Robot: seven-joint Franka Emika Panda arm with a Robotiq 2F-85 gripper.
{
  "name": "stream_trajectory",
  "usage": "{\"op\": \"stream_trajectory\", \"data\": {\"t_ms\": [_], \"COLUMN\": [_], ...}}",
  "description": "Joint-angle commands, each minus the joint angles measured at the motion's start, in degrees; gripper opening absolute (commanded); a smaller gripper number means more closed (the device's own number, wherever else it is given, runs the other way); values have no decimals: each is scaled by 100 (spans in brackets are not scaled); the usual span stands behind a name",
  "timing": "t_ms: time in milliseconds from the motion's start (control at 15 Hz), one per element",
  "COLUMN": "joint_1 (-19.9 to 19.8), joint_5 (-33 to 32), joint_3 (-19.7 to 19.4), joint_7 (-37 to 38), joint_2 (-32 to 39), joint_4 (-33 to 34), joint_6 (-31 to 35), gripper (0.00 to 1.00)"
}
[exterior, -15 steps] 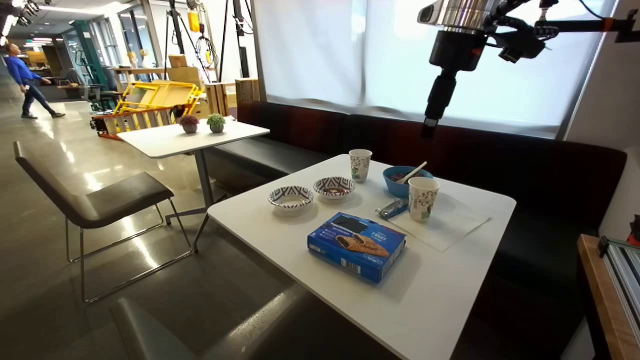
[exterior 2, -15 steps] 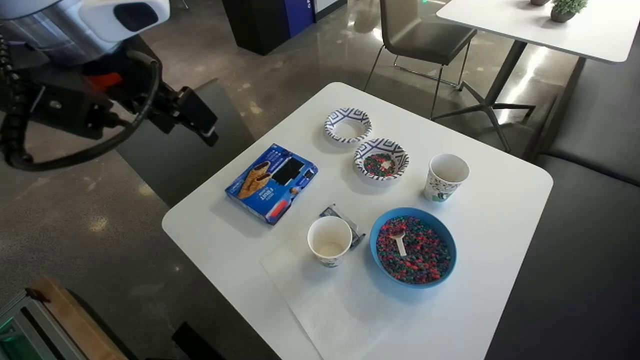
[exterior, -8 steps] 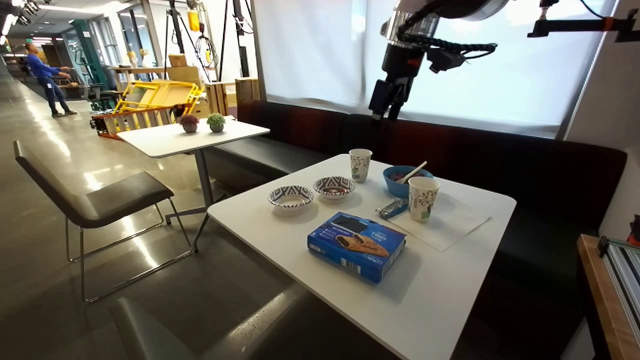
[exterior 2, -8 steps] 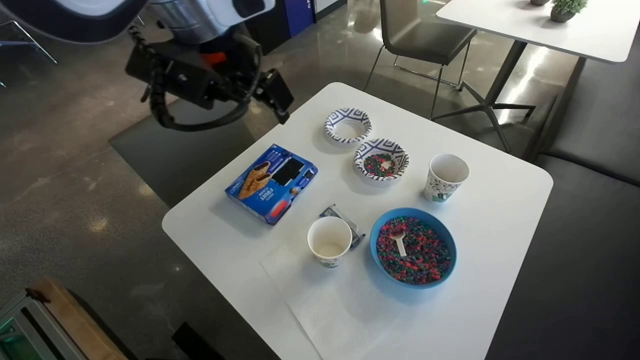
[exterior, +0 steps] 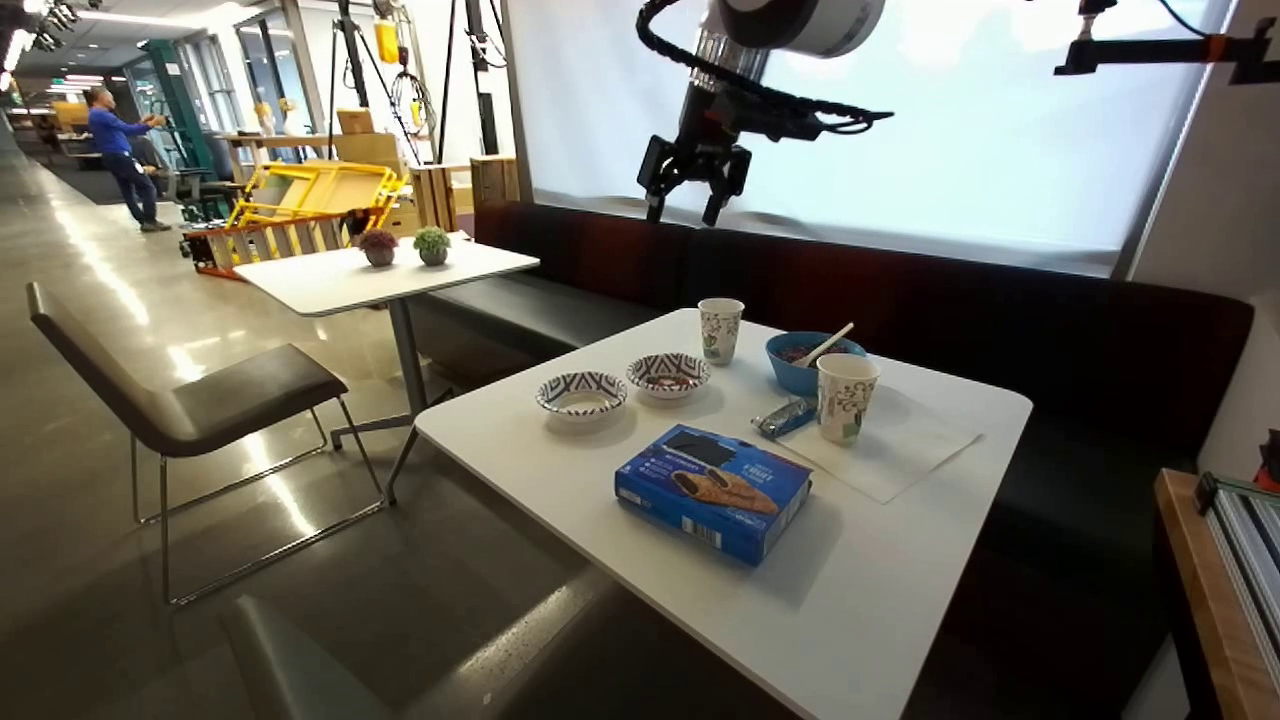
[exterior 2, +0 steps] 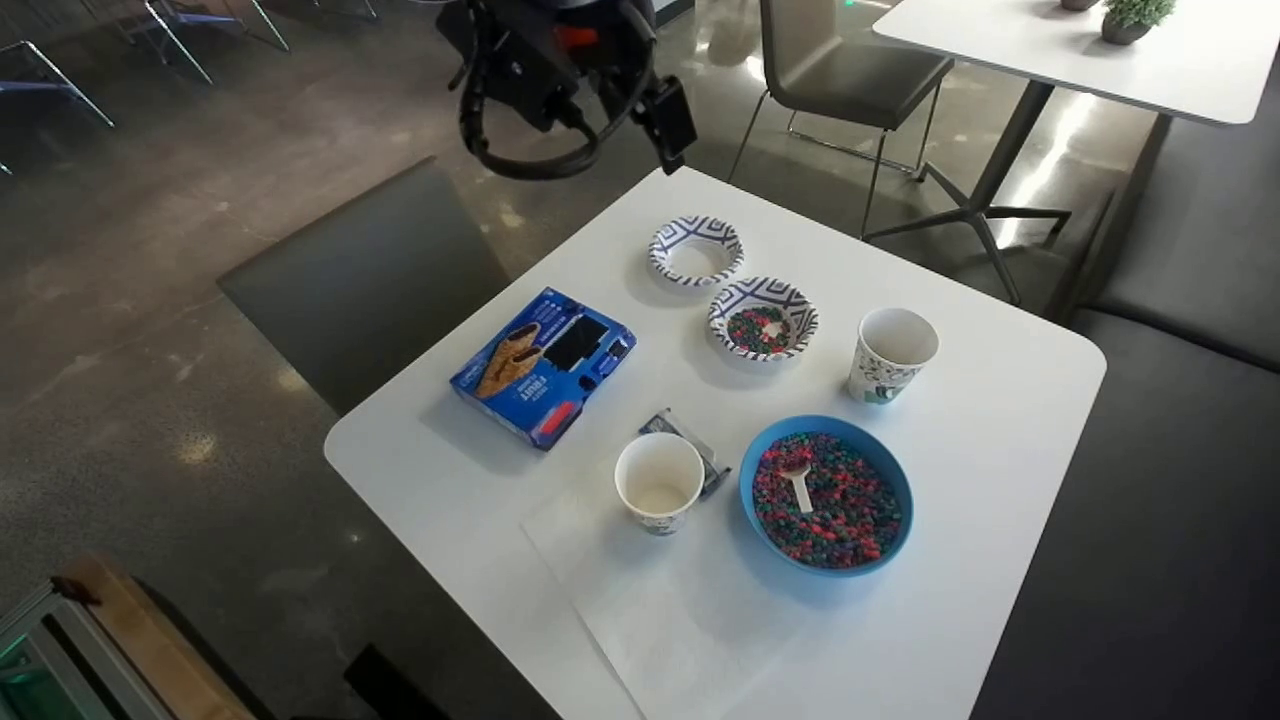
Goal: Pour the cereal in the blue bowl into the cup
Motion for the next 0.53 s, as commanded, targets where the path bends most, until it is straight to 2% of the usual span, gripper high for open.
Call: {"op": "stream_trajectory", "data": {"t_ms": [0,200,267,467], "joint_1": [64,103,48,72], "joint_5": [19,99,38,45], "joint_3": [-230,-288,-264,-276], "joint_7": [949,1307,984,1152], "joint_2": [813,1044,826,984], "joint_4": [964,1249,916,1113], "joint_6": [-249,-393,-158,-204], "gripper": [100,100,100,100]}}
